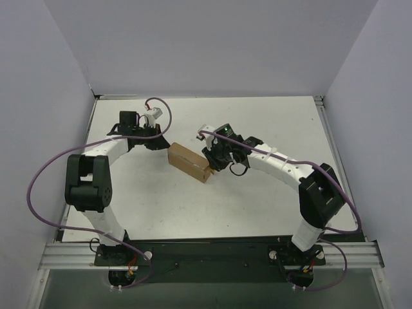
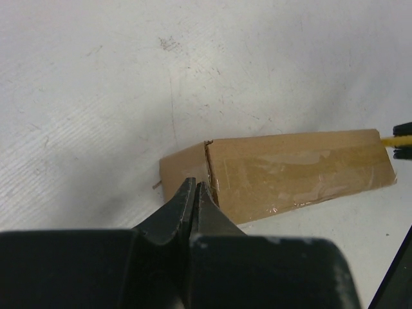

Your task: Unpack the express box

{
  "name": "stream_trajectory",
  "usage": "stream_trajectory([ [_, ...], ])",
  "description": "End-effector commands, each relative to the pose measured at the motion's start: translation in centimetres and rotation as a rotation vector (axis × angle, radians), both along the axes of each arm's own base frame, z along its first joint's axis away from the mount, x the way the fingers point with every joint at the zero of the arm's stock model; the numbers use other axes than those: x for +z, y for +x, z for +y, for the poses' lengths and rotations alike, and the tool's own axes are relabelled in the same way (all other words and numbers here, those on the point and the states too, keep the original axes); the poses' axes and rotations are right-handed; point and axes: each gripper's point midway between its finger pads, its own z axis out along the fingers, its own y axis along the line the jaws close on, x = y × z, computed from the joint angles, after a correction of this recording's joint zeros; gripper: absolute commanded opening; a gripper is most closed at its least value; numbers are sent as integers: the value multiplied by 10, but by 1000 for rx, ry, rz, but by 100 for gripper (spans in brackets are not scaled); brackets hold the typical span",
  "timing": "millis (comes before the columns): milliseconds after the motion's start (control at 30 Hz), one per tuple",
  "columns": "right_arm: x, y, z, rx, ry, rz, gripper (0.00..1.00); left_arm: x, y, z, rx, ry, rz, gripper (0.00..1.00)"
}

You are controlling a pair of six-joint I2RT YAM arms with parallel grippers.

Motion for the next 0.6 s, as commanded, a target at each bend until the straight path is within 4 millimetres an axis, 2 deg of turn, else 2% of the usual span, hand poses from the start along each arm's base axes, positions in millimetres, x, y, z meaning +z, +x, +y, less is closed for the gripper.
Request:
stream_trajectory([
  [0, 21, 33, -2, -33, 4, -111, 0, 29, -32, -15, -87, -81, -28, 0],
  [33, 21, 37, -5, -45, -1, -116, 0, 34, -37, -15, -91, -83, -39, 0],
  [167, 21, 58, -15, -88, -15, -139, 0, 25, -66, -16, -113, -91, -2, 0],
  [233, 26, 66, -15, -96, -8, -157, 0, 26, -78, -21, -146, -89, -13, 0],
  [300, 27, 69, -13, -93, -4, -158, 0, 18, -91, -23, -167, -85, 1, 0],
  [400, 28, 64, -6, -64, 10, -153, 0, 14, -104, -30, -201, -89, -2, 0],
  [567, 30, 50, 8, -11, 17, -166, 0, 13, -115, -35, -244, -81, -18, 0],
])
